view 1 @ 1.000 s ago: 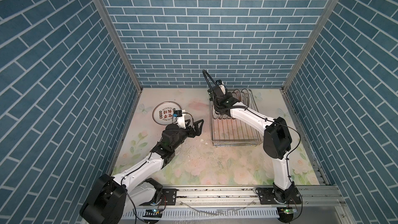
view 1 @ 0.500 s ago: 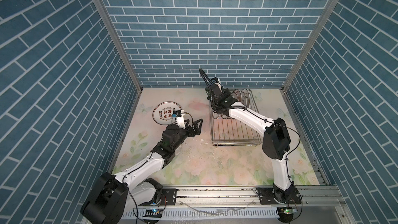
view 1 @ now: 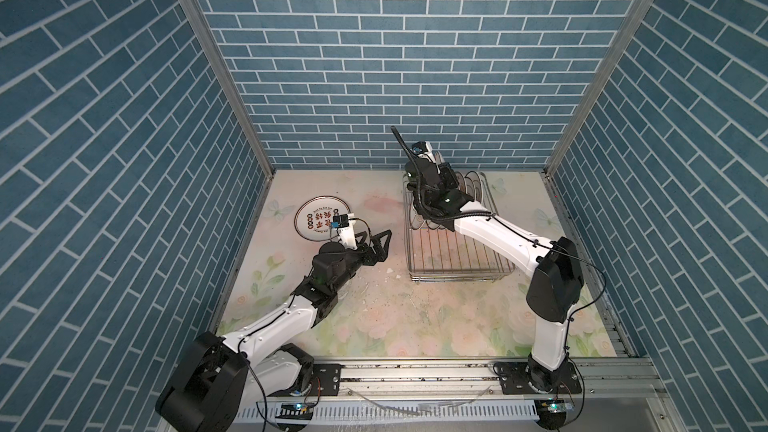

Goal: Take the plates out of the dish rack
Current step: 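Close the right gripper on the rim and lift the plate out of the rack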

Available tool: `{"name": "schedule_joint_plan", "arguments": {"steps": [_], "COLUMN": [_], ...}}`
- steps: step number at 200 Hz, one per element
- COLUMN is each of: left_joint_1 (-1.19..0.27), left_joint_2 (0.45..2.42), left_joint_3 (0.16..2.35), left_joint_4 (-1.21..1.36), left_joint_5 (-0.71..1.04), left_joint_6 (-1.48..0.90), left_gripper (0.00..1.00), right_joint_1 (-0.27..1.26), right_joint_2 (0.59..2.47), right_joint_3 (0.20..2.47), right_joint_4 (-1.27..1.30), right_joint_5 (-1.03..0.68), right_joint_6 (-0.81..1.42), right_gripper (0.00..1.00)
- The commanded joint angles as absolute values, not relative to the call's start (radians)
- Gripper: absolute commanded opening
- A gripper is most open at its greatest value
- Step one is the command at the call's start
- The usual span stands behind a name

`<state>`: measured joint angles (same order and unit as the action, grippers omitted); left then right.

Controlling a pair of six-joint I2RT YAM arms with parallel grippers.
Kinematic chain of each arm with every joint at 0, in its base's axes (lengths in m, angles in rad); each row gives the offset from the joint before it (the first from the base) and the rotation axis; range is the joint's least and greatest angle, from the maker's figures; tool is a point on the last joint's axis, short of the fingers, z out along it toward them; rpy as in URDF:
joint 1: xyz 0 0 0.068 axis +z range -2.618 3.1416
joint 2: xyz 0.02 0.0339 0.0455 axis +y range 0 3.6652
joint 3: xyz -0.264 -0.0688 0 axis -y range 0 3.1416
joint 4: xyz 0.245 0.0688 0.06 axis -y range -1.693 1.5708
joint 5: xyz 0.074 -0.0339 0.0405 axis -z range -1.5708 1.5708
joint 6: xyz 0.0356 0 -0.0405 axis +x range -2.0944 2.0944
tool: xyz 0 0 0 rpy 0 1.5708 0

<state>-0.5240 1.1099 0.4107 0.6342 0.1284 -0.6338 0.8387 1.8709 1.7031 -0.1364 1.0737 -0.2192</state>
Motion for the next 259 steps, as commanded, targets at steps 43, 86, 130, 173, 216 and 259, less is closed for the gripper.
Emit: {"name": "schedule_joint_plan", "arguments": {"steps": [43,86,130,173,216,259], "left_joint_1": [-0.531,-0.530,-0.532,-0.533,-0.534,-0.544], "left_joint_2": [1.046,0.985,0.881,0.852,0.929,0.964], "left_joint_3": [0.328,0.328,0.336,0.365,0.403,0.417], "left_joint_4": [0.807,0.766,0.688,0.669,0.765,0.798], "left_joint_5": [0.151,0.155,0.169,0.270,0.442,0.470], "left_joint_6": [-0.665,-0.673,-0.666,-0.653,-0.685,-0.706], "left_gripper": [1.00,1.00,1.00,1.00,1.00,0.98], "right_joint_1": [0.864,0.864,0.770,0.636,0.532,0.487], "right_joint_2": [1.587,1.382,1.107,1.007,0.992,0.992], "right_joint_3": [1.458,1.301,1.133,1.057,1.000,0.963], "right_joint_4": [0.121,0.095,-0.032,-0.032,0.035,0.101], "right_joint_5": [1.047,0.923,0.362,-0.038,-0.331,-0.458], "right_joint_6": [-0.265,-0.171,0.113,0.233,0.343,0.390], "right_gripper": [0.00,0.00,0.00,0.00,0.00,0.00]}}
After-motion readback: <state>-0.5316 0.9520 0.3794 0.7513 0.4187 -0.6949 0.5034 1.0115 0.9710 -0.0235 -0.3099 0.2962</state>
